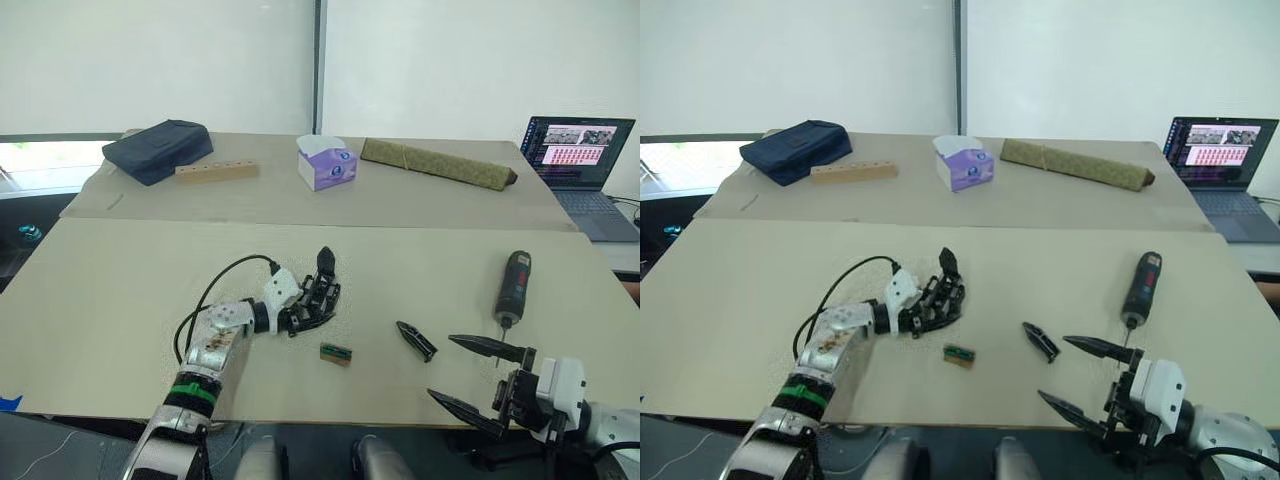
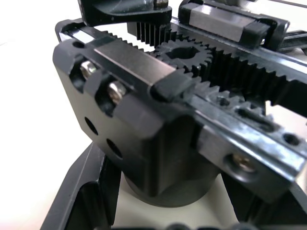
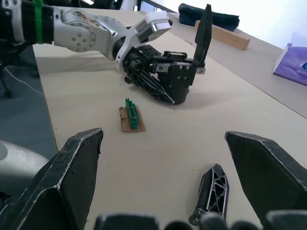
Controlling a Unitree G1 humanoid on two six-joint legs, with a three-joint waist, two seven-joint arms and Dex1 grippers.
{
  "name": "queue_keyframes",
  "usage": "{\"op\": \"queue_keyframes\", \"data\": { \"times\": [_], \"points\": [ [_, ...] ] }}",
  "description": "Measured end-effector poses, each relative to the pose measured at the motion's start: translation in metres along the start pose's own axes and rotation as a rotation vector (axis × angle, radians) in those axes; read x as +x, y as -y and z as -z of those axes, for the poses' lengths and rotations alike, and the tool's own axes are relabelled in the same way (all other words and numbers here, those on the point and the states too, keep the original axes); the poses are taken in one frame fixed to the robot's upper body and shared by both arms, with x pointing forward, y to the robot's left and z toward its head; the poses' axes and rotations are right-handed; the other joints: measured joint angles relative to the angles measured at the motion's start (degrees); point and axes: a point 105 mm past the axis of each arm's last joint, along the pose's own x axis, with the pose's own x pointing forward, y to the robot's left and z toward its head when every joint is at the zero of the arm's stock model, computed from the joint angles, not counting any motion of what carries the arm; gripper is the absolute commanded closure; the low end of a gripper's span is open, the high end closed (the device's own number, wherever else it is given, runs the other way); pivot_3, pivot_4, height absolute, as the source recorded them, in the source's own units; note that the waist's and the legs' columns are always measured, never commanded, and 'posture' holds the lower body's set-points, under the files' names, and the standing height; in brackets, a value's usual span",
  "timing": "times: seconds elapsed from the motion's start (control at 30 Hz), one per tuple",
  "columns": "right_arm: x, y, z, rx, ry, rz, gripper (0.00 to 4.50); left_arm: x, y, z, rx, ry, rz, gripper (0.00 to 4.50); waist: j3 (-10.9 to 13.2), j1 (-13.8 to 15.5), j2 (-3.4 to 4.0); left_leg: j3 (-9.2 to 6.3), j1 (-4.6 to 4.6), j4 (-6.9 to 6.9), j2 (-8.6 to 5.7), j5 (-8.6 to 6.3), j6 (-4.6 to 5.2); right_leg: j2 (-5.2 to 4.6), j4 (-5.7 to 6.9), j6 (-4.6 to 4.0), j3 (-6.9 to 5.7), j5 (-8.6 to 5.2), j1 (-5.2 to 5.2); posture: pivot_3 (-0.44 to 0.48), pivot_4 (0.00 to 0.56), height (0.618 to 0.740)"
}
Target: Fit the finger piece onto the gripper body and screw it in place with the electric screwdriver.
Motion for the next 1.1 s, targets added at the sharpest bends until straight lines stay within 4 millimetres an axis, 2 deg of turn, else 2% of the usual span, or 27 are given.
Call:
{"op": "queue_keyframes", "data": {
  "times": [0.2,0.87,0.93,1.03,1.1],
  "points": [
    [0.003,-0.001,0.000,0.000,0.009,-0.012,0.00,0.007,0.002,-0.002,-0.015,-0.016,-0.051,2.12,0.00,0.31,0.00,0.01,0.02,0.00,-0.02,0.00,0.00,0.00,-0.02,-0.01,0.00,0.00,0.03,0.000,0.150,0.740],
    [0.003,-0.003,0.002,0.012,0.004,-0.013,0.00,0.010,0.004,0.002,-0.015,-0.028,-0.071,2.12,-0.08,0.46,0.09,0.01,0.14,0.01,-0.03,0.00,0.00,-0.02,-0.04,0.00,0.00,0.00,0.17,0.000,0.150,0.740],
    [0.003,-0.002,0.001,0.011,0.005,-0.013,0.00,0.008,0.004,0.002,-0.036,-0.030,-0.064,1.02,-0.09,0.37,0.11,0.01,0.17,-0.01,-0.02,0.00,0.00,-0.01,-0.04,0.00,0.00,-0.01,0.17,0.000,0.150,0.740],
    [0.003,-0.002,0.001,0.009,0.006,-0.013,0.00,0.004,0.003,0.004,-0.035,-0.037,-0.063,0.05,-0.13,0.11,0.18,0.02,0.19,-0.03,-0.01,0.00,0.00,0.00,-0.04,-0.01,0.02,-0.02,0.17,0.000,0.150,0.740],
    [0.004,-0.001,0.001,0.005,0.009,-0.013,0.00,0.001,0.003,0.005,-0.032,-0.044,-0.057,0.05,-0.15,-0.17,0.21,0.02,0.22,-0.04,0.00,0.00,0.00,0.02,-0.02,-0.01,0.02,-0.02,0.17,0.000,0.150,0.740]
  ]
}}
